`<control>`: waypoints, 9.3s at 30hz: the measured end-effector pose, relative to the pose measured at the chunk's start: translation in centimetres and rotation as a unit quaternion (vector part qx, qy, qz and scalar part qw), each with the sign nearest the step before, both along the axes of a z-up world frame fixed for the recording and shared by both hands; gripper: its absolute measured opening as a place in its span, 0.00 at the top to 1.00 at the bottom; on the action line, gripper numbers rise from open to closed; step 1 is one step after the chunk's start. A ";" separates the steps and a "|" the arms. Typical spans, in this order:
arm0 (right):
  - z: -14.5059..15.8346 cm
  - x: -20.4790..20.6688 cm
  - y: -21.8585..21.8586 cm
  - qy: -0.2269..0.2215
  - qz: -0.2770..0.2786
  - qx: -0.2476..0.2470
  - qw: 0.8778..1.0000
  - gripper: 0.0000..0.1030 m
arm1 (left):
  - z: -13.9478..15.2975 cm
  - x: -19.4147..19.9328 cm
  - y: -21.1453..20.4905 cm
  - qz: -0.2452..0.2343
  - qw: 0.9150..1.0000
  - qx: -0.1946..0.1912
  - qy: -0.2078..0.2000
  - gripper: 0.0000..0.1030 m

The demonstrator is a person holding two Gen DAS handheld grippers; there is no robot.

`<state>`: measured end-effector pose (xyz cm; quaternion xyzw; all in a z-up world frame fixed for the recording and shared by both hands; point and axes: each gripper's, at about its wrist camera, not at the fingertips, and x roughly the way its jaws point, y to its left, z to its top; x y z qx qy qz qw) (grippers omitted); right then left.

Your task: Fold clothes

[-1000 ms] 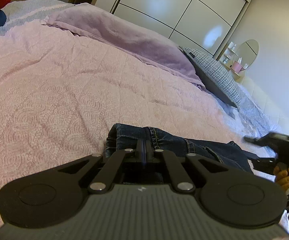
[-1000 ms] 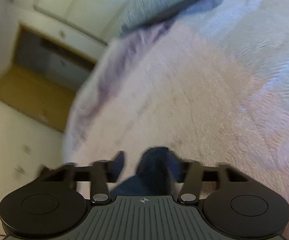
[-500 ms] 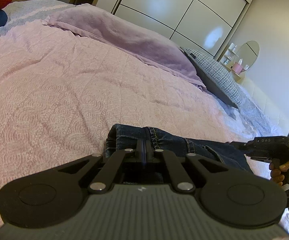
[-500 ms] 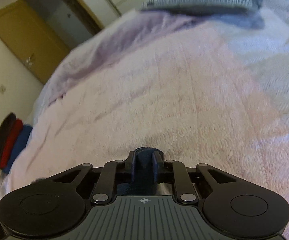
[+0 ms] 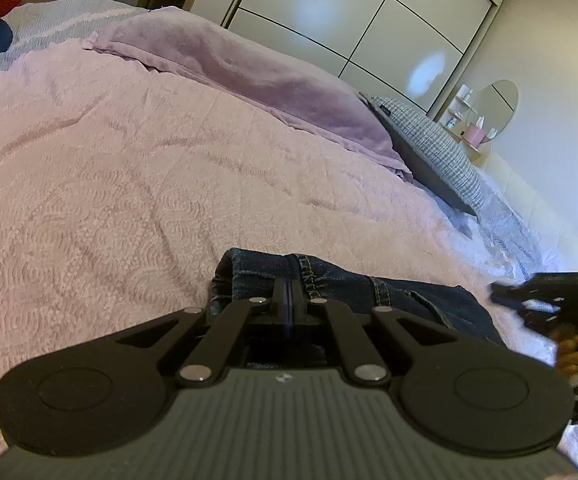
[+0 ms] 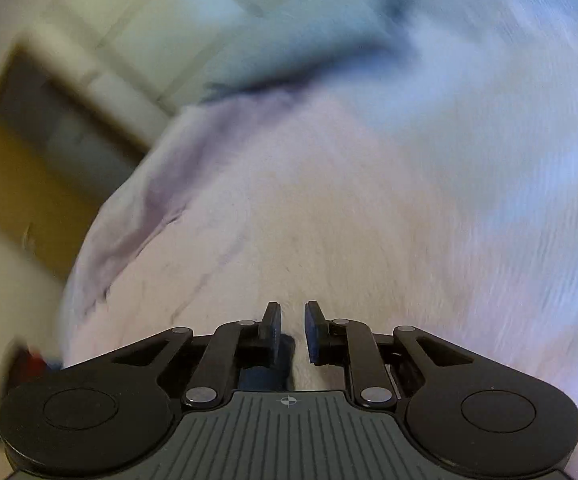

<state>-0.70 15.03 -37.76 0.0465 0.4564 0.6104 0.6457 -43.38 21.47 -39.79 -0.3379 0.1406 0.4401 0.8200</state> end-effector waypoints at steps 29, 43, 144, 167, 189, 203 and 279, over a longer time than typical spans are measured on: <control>2.5 -16.3 -13.6 -0.178 0.128 -0.004 0.976 0.84 | 4.8 -1.4 -10.5 -0.042 0.994 0.002 0.101 0.89; 1.1 -19.2 -14.7 -0.200 0.112 -0.075 0.971 0.75 | 5.8 0.0 -14.8 -0.009 0.983 0.041 0.177 0.83; -6.2 -20.8 -20.0 0.303 -0.190 0.027 0.933 0.32 | 2.1 -13.6 -4.0 -0.031 0.982 -0.167 -0.078 0.58; 4.4 -22.3 -19.7 0.315 -0.353 -0.141 0.870 0.32 | 16.6 1.4 9.2 -0.281 0.921 -0.255 0.092 0.58; 1.1 -31.6 -18.9 0.291 -0.548 -0.012 0.784 0.32 | 5.8 16.2 18.7 -0.542 0.782 -0.264 0.155 0.47; -4.0 -30.9 -16.9 0.320 -0.546 0.015 0.774 0.32 | -3.4 21.8 18.9 -0.591 0.695 -0.391 0.122 0.38; 12.0 -69.8 38.6 0.238 0.193 -0.183 0.934 0.78 | 17.6 -59.9 43.5 0.064 0.937 -0.270 -0.211 0.74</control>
